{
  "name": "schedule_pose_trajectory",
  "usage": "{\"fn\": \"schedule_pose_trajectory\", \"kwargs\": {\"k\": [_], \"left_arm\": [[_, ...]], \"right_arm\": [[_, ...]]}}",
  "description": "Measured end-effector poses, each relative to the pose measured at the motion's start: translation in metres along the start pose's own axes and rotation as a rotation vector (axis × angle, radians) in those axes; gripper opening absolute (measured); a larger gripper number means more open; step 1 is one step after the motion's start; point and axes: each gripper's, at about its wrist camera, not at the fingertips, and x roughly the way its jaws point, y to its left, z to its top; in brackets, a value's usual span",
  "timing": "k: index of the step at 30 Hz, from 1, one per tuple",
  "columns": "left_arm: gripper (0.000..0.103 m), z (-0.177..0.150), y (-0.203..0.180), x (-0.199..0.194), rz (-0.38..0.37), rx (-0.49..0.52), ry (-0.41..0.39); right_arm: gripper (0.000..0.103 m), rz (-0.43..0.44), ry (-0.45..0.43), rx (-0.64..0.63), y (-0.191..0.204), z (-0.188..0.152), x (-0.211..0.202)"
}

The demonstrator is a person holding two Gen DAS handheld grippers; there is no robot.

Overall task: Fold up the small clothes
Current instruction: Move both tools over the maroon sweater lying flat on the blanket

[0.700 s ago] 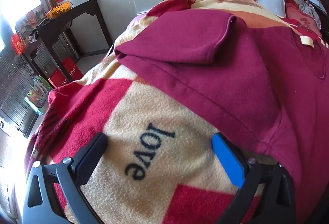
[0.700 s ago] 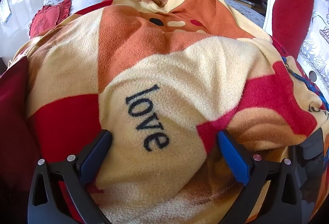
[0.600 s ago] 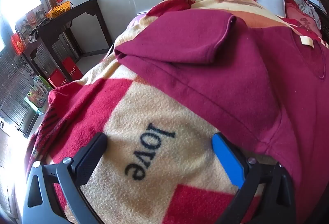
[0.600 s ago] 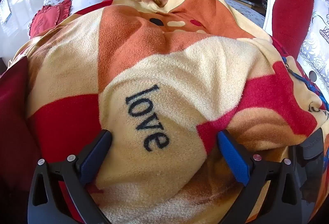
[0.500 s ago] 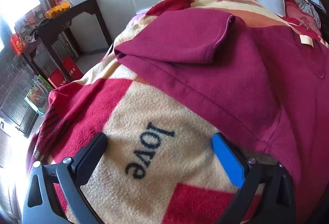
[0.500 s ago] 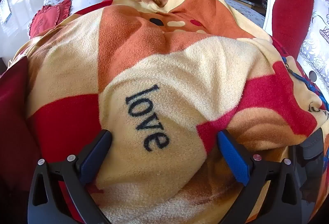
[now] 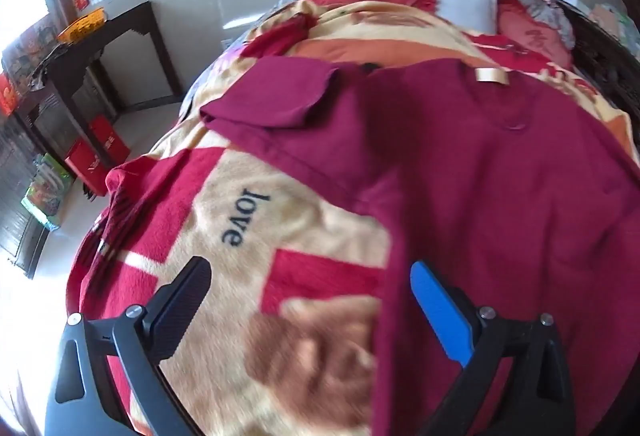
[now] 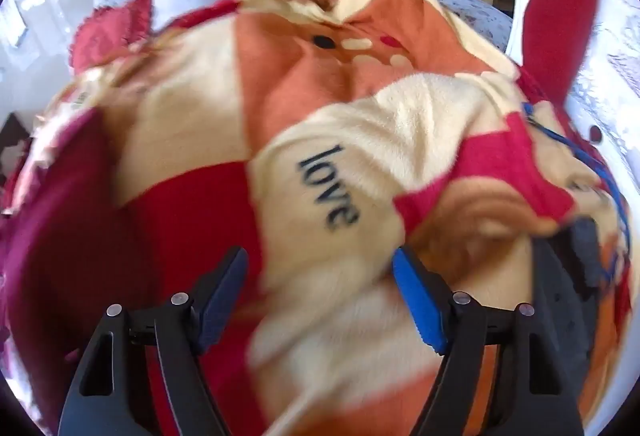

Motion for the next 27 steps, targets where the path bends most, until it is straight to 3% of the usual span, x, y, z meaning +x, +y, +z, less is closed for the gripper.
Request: {"fn": "schedule_pose_trajectory", "kwargs": {"k": [3, 9, 13, 17, 21, 27], "left_arm": [[0.102, 0.000, -0.014, -0.018, -0.025, 0.026, -0.026], [0.102, -0.006, -0.028, -0.045, -0.060, 0.046, -0.062], [0.102, -0.010, -0.035, -0.055, -0.071, 0.064, -0.067], [0.102, -0.014, -0.042, -0.061, -0.076, 0.084, -0.075], [0.102, -0.015, -0.043, -0.066, -0.088, 0.082, -0.081], [0.102, -0.014, -0.042, -0.070, -0.080, 0.077, -0.085]], "right_arm": [[0.058, 0.080, -0.005, -0.001, 0.010, -0.016, -0.048], [0.058, 0.160, -0.001, -0.149, 0.054, -0.044, -0.123], [0.058, 0.324, 0.021, -0.190, 0.076, -0.059, -0.175], [0.058, 0.375, 0.000, -0.277, 0.101, -0.071, -0.215], [0.058, 0.369, -0.035, -0.354, 0.129, -0.080, -0.227], [0.058, 0.332, 0.015, -0.379, 0.166, -0.097, -0.180]]}}
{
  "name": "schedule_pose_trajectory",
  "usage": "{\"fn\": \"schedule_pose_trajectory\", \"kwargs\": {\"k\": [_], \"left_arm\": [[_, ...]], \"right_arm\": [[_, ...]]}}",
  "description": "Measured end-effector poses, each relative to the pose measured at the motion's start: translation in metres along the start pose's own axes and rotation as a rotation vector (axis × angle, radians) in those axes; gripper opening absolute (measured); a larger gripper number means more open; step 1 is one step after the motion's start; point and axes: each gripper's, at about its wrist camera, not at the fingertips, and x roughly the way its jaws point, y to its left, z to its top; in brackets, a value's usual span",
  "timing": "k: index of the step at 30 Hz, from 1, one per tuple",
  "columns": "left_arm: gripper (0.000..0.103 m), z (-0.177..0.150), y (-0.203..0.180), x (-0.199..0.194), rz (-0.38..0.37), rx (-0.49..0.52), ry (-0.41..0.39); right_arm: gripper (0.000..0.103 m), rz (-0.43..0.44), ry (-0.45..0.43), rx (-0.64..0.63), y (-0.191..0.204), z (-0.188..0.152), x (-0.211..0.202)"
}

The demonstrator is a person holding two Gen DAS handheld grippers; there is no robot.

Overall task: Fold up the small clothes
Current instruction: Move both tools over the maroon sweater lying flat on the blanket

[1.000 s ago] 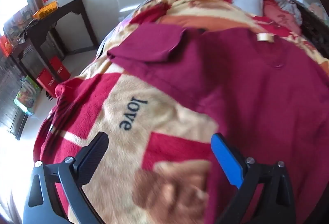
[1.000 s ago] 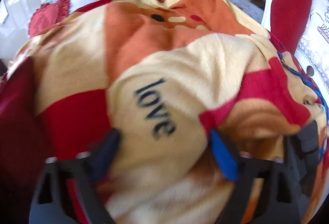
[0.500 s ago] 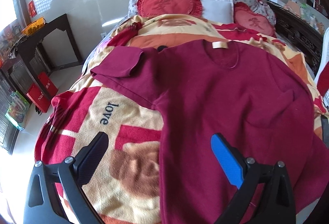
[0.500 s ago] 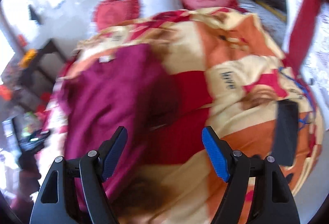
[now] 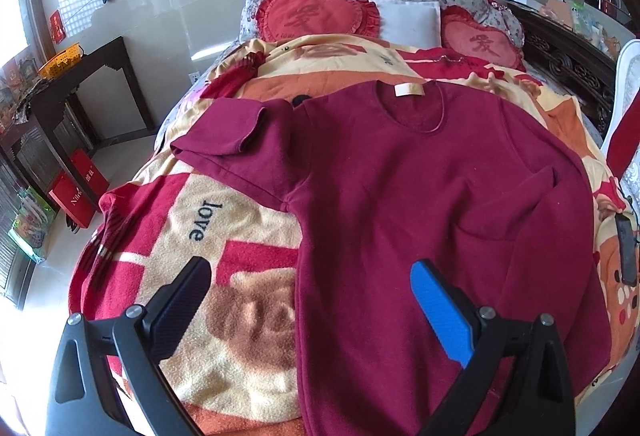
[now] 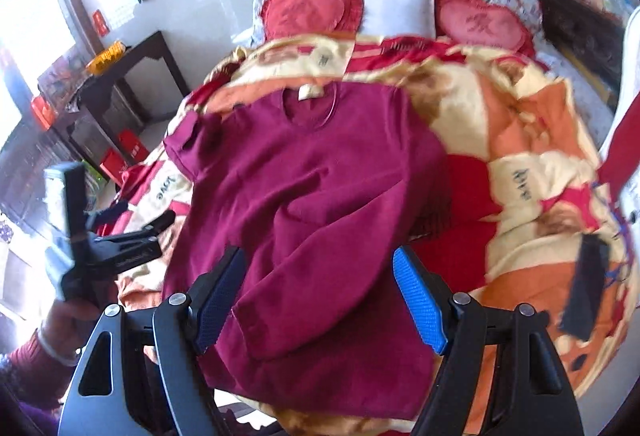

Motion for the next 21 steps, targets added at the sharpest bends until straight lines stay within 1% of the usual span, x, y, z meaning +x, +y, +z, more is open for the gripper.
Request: {"fn": "schedule_pose_trajectory", "kwargs": {"k": [3, 5, 11, 13, 17, 21], "left_arm": [[0.102, 0.000, 0.003, 0.002, 0.006, -0.002, 0.007], [0.102, 0.000, 0.005, 0.004, 0.009, -0.007, 0.010], [0.102, 0.001, 0.010, 0.011, 0.005, -0.033, 0.027], [0.102, 0.002, 0.010, 0.011, 0.006, -0.031, 0.026], [0.102, 0.003, 0.010, 0.012, 0.005, -0.032, 0.027], [0.102, 0.004, 0.009, 0.014, 0.003, -0.038, 0.032]], "right_arm": [[0.058, 0.032, 0.053, 0.034, 0.003, -0.006, 0.028], [0.058, 0.051, 0.074, 0.046, 0.008, -0.009, 0.040], [0.058, 0.011, 0.053, 0.016, 0.024, -0.006, 0.052], [0.058, 0.002, 0.050, 0.025, 0.024, -0.006, 0.055], [0.058, 0.013, 0.072, 0.053, 0.019, -0.006, 0.064], [0.058, -0.002, 0.071, 0.048, 0.019, -0.005, 0.065]]}}
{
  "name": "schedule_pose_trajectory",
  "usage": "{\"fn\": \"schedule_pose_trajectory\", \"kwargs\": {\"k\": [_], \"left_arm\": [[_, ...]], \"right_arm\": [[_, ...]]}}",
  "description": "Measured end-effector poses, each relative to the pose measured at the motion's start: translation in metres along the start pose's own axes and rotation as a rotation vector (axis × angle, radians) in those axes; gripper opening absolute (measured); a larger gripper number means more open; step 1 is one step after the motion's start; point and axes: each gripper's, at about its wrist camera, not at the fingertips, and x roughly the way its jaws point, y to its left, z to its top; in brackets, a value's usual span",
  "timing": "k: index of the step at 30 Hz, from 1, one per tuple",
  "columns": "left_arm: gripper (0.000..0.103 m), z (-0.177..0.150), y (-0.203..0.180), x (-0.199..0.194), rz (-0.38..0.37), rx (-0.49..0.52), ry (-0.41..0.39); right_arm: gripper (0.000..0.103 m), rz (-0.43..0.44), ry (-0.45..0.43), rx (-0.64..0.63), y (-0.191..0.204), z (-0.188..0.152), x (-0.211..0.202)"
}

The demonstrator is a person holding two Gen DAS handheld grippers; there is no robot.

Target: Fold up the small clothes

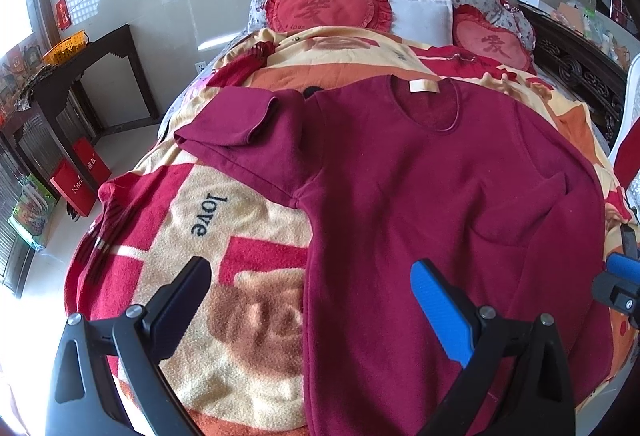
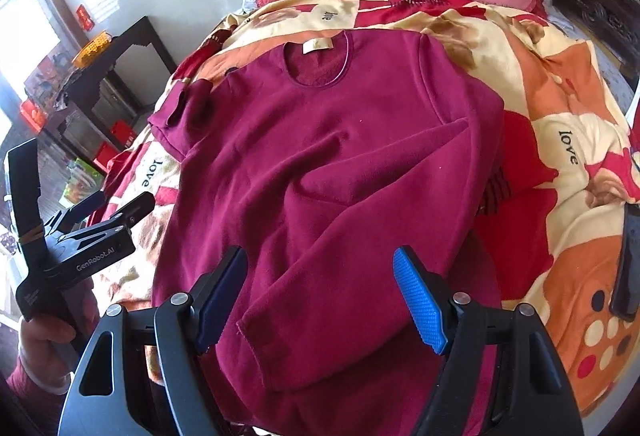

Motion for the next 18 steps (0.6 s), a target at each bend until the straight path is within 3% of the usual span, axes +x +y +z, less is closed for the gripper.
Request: {"fn": "schedule_pose_trajectory", "kwargs": {"k": [18], "left_arm": [[0.102, -0.001, 0.006, 0.012, 0.003, -0.028, 0.020]], "right_arm": [[0.058, -0.006, -0.018, -0.022, 0.021, 0.013, 0.017]]}}
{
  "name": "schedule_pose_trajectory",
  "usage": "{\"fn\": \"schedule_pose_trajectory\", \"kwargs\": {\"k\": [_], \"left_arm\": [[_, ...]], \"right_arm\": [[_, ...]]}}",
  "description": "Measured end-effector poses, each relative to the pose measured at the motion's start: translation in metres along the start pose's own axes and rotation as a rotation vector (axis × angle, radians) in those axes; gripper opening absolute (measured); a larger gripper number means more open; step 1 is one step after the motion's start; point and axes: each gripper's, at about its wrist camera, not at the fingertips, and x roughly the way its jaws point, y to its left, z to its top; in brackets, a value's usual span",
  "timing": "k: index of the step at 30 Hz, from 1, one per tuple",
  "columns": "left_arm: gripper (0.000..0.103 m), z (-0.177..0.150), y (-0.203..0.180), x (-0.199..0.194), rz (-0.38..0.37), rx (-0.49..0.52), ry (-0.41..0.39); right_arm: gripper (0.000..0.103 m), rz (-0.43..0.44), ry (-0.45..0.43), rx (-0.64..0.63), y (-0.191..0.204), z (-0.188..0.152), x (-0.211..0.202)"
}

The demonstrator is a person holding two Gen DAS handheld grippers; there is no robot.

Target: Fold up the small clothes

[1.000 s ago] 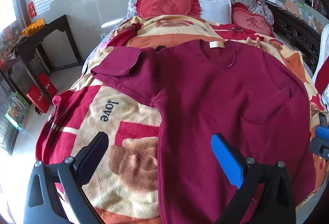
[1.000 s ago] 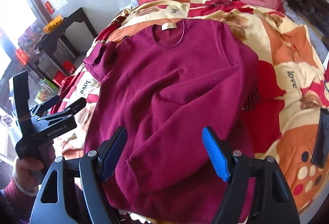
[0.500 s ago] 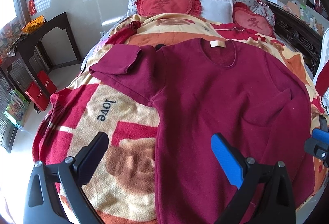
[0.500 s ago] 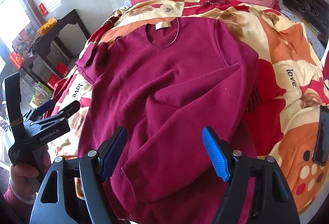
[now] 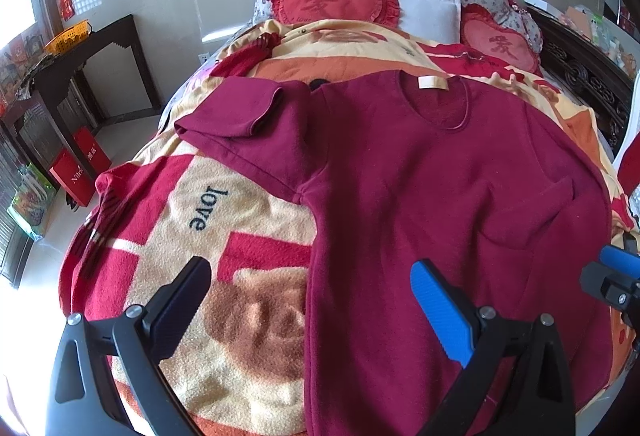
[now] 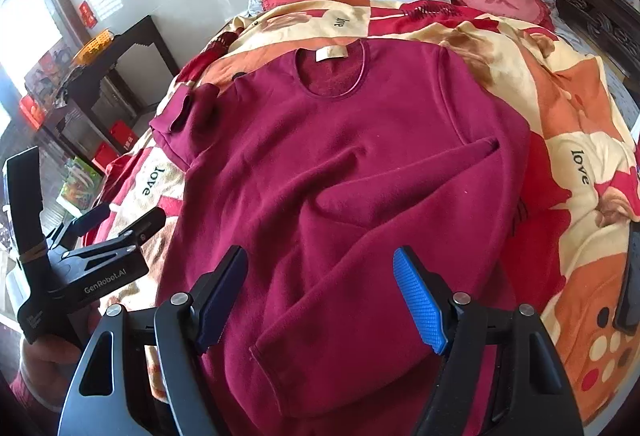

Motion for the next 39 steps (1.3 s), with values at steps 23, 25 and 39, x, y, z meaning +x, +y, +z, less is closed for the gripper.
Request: {"fn": "schedule_pose_trajectory", "kwargs": {"k": [23, 25, 39], "left_arm": [[0.102, 0.004, 0.001, 0.004, 0.000, -0.008, 0.009], [0.102, 0.004, 0.001, 0.005, 0.001, -0.012, 0.010], [0.102, 0.004, -0.001, 0.007, -0.002, -0.017, 0.016]], "right_arm": [[0.058, -0.002, 0.018, 0.001, 0.004, 0.004, 0.014], [0.058, -0.004, 0.017, 0.001, 0.004, 0.004, 0.015], [0.058, -0.033, 0.011, 0.002, 0.003, 0.008, 0.022]]}}
